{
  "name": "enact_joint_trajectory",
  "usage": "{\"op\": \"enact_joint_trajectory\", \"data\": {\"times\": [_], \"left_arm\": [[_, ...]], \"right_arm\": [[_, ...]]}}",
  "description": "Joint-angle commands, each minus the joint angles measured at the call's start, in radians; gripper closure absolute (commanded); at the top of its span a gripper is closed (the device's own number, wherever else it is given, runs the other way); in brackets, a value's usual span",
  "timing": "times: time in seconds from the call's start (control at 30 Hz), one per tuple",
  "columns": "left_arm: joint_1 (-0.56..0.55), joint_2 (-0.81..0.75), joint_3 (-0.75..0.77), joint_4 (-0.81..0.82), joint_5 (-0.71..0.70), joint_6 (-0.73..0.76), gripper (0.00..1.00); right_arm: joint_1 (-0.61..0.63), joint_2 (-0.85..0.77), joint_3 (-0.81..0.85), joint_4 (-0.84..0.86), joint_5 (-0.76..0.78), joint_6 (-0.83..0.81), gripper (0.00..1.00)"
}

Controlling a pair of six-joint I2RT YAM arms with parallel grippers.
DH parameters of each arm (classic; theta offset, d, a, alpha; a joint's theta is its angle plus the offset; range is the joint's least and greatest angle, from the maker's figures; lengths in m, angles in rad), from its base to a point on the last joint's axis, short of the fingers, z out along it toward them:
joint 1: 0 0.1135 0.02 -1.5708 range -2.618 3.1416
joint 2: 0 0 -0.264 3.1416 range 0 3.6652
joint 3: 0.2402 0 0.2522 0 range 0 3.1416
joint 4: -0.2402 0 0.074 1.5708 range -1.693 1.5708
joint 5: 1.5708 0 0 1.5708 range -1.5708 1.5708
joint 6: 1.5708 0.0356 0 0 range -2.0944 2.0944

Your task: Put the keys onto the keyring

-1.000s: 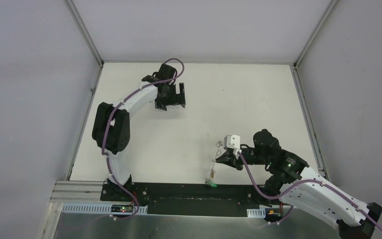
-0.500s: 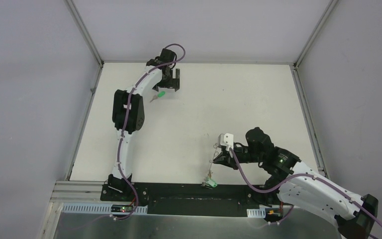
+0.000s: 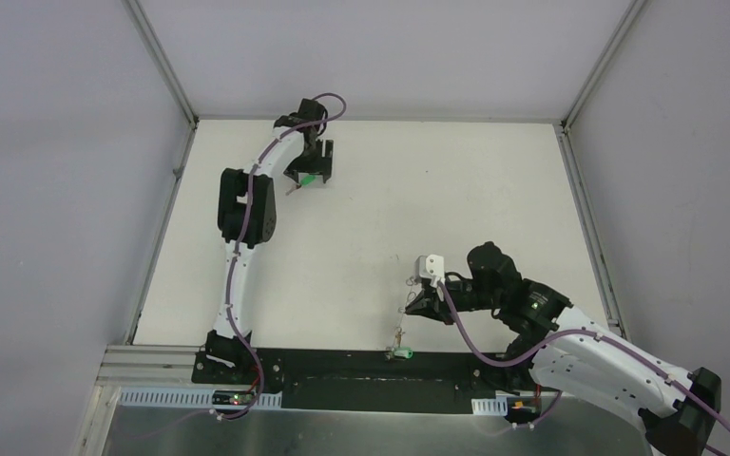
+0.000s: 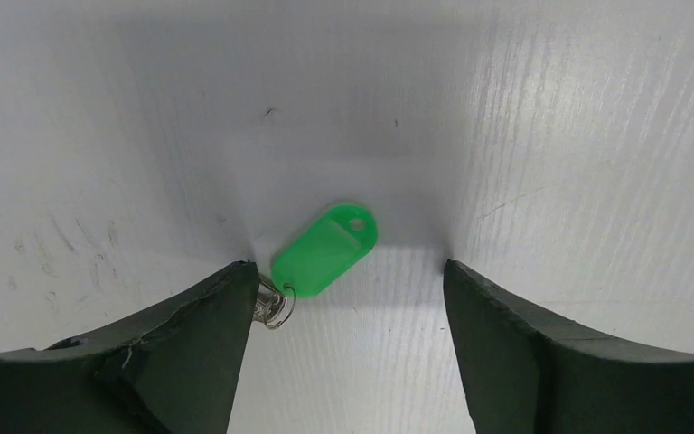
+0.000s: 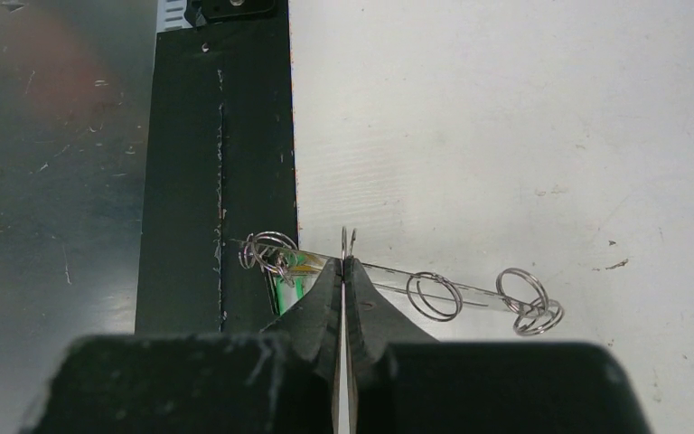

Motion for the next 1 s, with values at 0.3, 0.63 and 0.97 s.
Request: {"op": "enact_joint_trajectory", "data": {"times": [0.3,0.63,0.97], "left_arm": [[0.003,-0.220,-0.316,-0.036,0.125,-0.063,0.43],[-0.150,-0.512,-0.789,0.050,0.176,-0.216,0.44],[-0.377,-0.833,-1.097,0.110,0.228,-0.431,0.38]], "right_arm": [[0.000,-0.021,0.086,0.030,-0.030,0.012,1.00],[0.000,-0.112,0.102,0.032,-0.034,0.055,1.00],[0.000,-0.163,0.103,-0.003,-0.006,0.097,1.00]]}}
